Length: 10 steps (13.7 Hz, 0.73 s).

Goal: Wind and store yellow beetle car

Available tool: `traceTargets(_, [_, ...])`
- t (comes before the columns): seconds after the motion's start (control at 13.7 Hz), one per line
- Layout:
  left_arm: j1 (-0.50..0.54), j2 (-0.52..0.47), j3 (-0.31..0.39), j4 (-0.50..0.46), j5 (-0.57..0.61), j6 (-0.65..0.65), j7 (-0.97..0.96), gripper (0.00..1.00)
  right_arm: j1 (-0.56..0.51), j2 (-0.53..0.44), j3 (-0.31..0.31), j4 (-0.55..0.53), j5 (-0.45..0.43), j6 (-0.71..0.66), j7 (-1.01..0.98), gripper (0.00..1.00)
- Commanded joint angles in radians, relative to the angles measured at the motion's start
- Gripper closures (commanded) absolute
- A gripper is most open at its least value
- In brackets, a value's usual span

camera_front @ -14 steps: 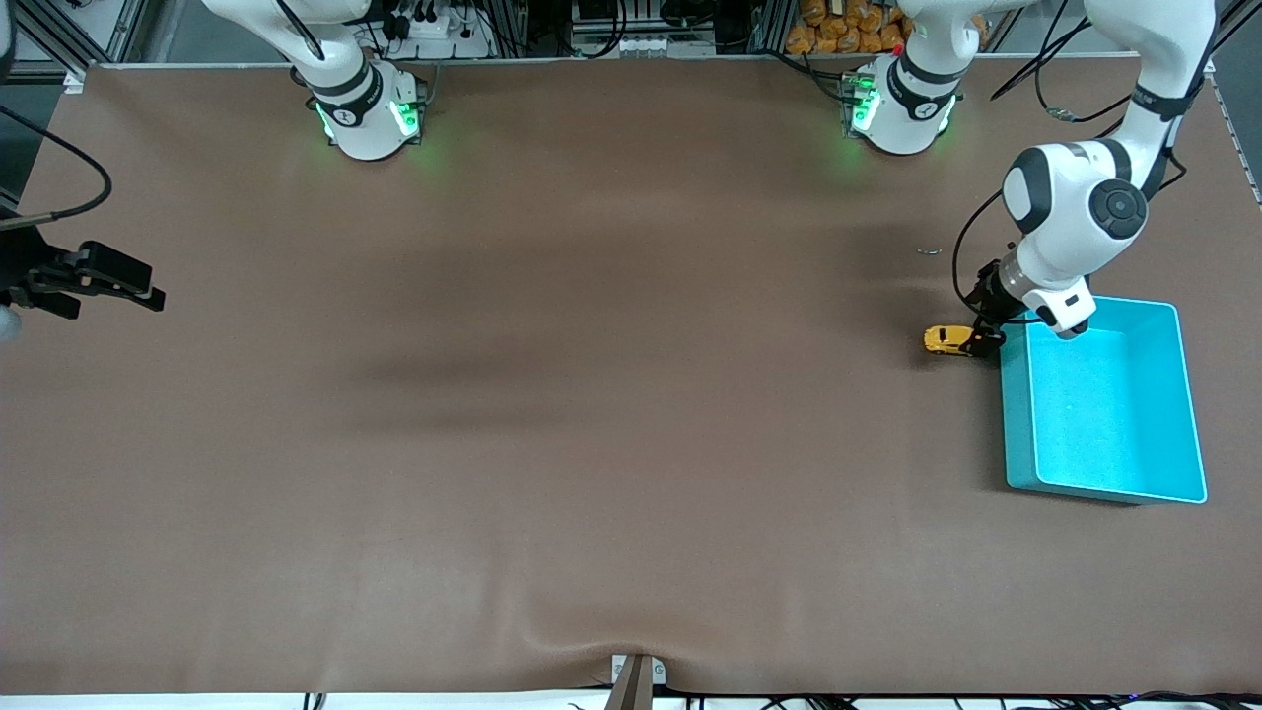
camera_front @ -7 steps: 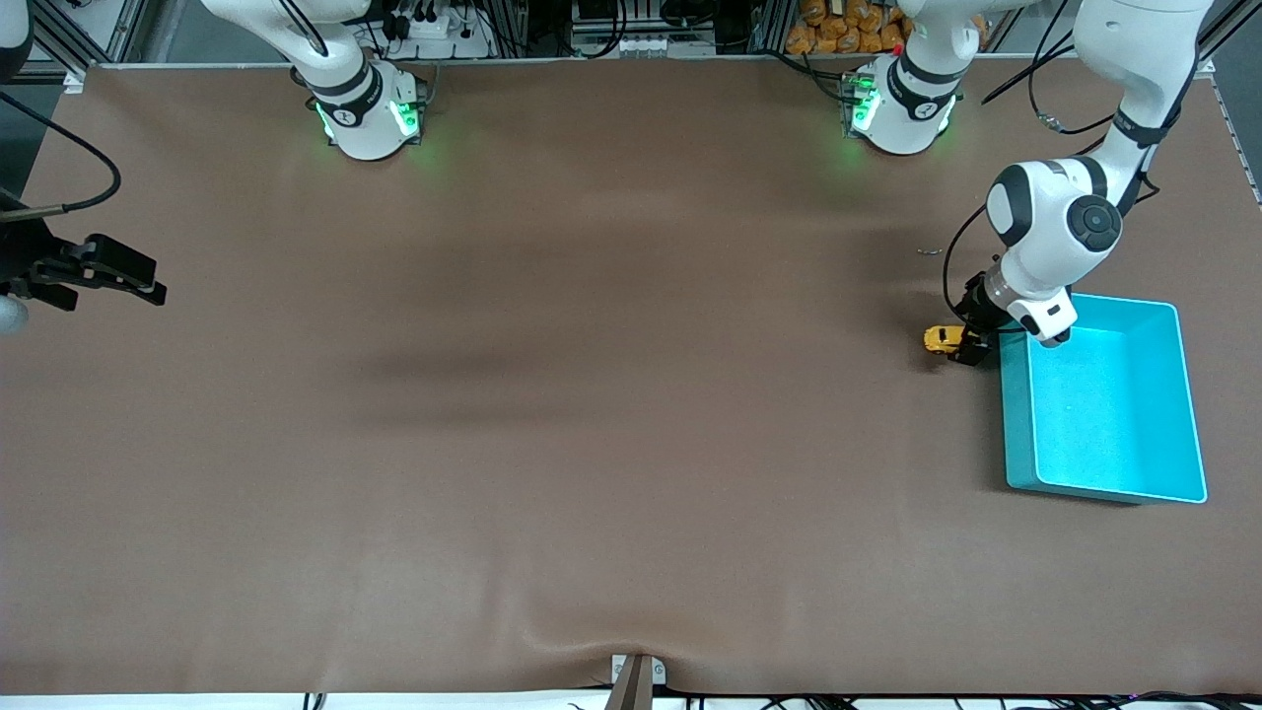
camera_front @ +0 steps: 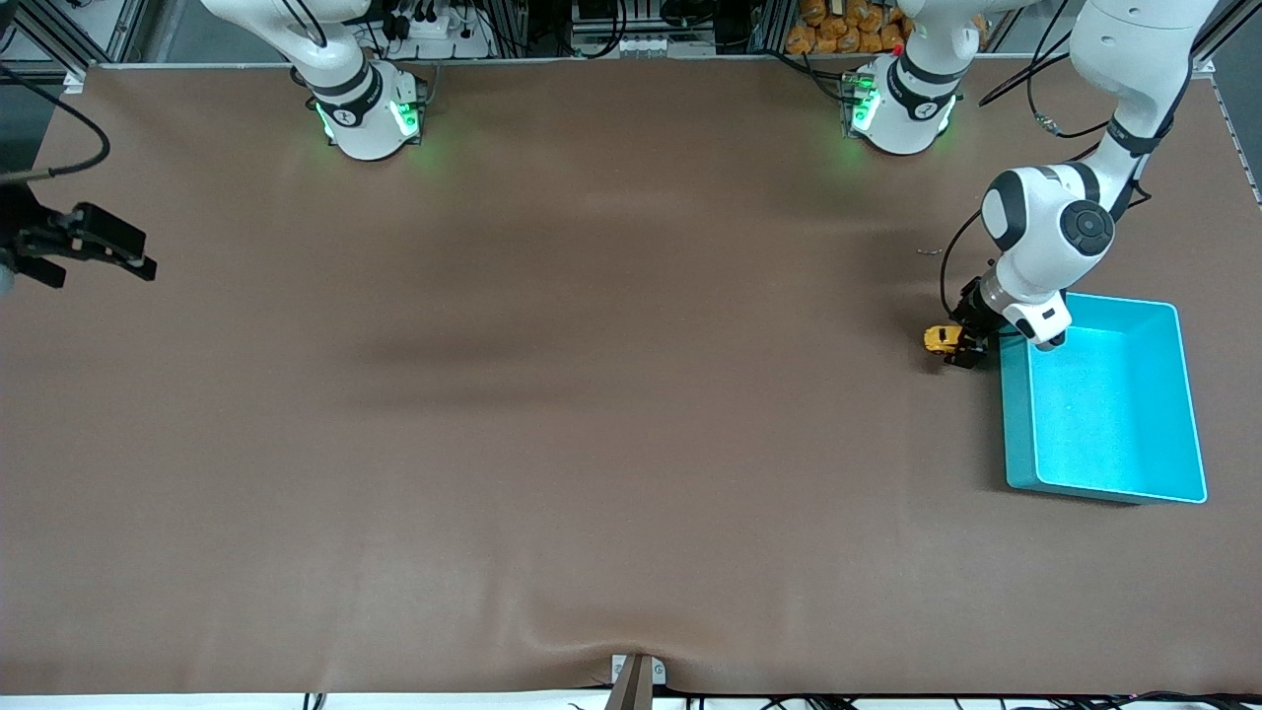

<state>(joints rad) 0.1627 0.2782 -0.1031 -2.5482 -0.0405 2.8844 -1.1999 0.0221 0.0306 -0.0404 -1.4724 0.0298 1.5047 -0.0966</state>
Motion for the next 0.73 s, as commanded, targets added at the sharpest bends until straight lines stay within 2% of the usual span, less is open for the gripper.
traceTargets(0.0, [0.008, 0.012, -0.007, 0.014, -0.013, 0.019, 0.000, 0.93, 0.044, -0.116, -0.042, -0.149, -0.014, 0.052, -0.043, 0.00])
traceTargets(0.07, [0.008, 0.010, -0.007, 0.016, -0.013, 0.019, -0.003, 1.00, 0.044, -0.118, -0.042, -0.149, -0.014, 0.051, -0.049, 0.00])
traceTargets(0.37, [-0.003, -0.045, -0.010, 0.035, -0.012, -0.002, -0.003, 1.00, 0.041, -0.126, -0.044, -0.146, -0.014, 0.000, -0.078, 0.00])
traceTargets(0.66, [-0.012, -0.129, -0.049, 0.129, -0.010, -0.161, -0.001, 1.00, 0.039, -0.118, -0.041, -0.137, -0.014, -0.018, -0.071, 0.00])
